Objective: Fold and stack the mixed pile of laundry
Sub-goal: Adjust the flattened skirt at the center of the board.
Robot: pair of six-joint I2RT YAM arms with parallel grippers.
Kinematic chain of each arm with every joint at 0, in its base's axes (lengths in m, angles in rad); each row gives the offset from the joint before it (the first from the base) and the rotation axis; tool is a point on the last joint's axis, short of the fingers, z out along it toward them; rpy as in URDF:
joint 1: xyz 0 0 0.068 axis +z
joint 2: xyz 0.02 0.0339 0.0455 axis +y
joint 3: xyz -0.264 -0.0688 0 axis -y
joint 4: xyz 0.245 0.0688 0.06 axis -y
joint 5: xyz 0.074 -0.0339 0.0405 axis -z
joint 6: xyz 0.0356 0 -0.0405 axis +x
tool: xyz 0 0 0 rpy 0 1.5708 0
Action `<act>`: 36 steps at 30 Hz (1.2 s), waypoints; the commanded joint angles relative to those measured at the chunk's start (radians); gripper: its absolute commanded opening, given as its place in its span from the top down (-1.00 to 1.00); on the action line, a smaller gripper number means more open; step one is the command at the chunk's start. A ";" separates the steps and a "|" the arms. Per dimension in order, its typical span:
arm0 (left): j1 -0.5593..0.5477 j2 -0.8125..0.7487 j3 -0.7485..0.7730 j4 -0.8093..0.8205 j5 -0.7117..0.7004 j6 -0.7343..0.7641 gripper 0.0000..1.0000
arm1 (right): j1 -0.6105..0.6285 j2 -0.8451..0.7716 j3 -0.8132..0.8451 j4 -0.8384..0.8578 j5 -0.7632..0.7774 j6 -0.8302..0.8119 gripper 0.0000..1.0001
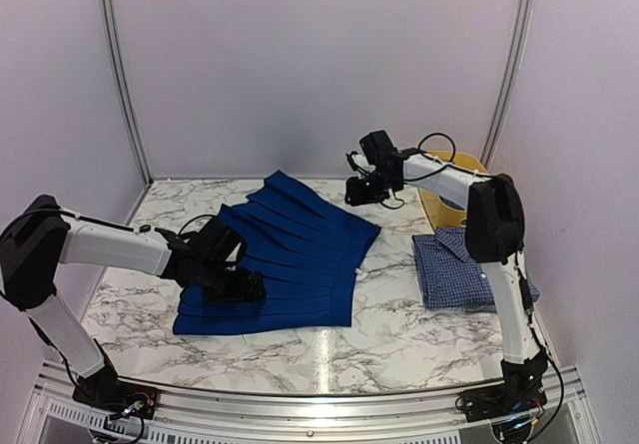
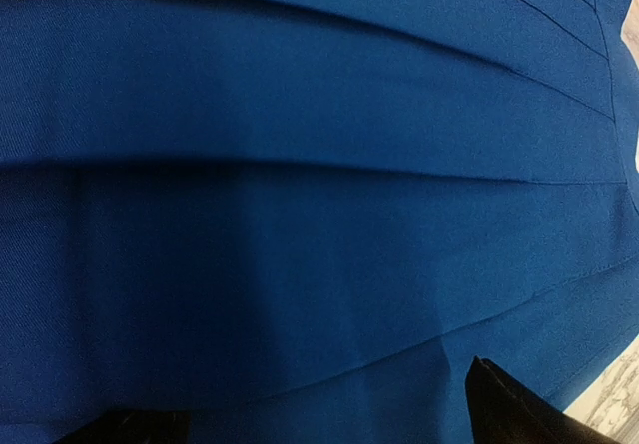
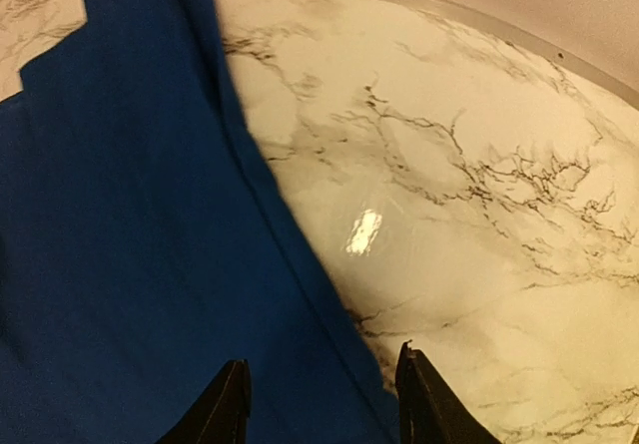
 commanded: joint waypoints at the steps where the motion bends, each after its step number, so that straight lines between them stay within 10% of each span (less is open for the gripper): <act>1: -0.007 0.018 0.029 -0.033 -0.019 -0.033 -0.98 | 0.017 -0.240 -0.188 0.023 -0.197 0.015 0.08; 12: 0.031 -0.439 -0.118 -0.035 -0.032 -0.356 -0.98 | 0.276 -0.617 -0.804 0.178 -0.405 0.019 0.32; 23: 0.008 -0.826 -0.418 -0.046 -0.015 -0.772 -0.98 | 0.357 -0.555 -0.954 0.095 -0.269 -0.114 0.61; 36: -0.204 -0.777 -0.511 -0.074 -0.228 -1.099 -0.98 | 0.381 -0.784 -1.040 0.052 -0.142 -0.180 0.11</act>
